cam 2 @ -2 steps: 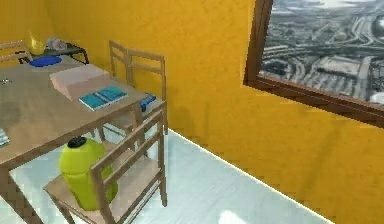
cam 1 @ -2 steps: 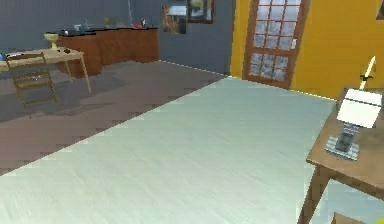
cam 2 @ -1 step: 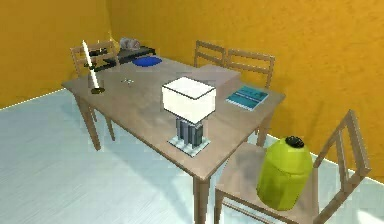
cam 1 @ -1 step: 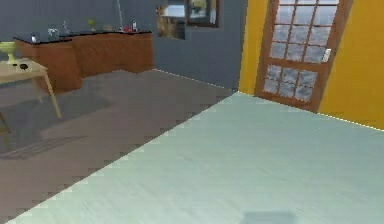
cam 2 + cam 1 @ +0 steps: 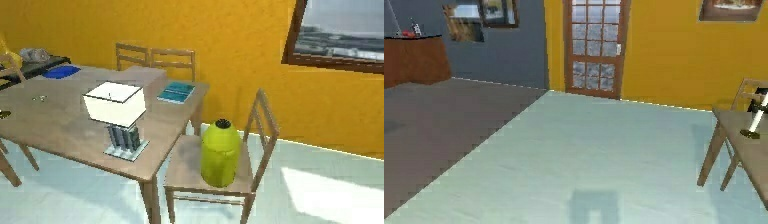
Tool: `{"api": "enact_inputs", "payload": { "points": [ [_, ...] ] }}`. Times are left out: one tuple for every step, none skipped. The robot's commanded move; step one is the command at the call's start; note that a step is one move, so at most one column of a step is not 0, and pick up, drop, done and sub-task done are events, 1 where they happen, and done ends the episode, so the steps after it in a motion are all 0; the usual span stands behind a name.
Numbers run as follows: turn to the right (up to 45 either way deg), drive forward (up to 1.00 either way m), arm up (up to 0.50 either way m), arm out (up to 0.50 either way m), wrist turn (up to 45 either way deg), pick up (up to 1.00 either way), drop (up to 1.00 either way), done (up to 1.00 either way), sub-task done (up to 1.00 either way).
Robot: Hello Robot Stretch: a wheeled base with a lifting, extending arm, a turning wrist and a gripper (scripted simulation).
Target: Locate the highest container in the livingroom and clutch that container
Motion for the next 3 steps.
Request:
{"api": "enact_inputs", "payload": {
  "points": [
    [0.0,0.05,0.00,0.00,0.0,0.00,0.00,0.00,0.00],
    [18.0,0.00,0.00,0.00,0.0,0.00,0.00,0.00,0.00],
    [0.0,1.00,0.00,0.00,0.0,0.00,0.00,0.00,0.00]
  ]
}}
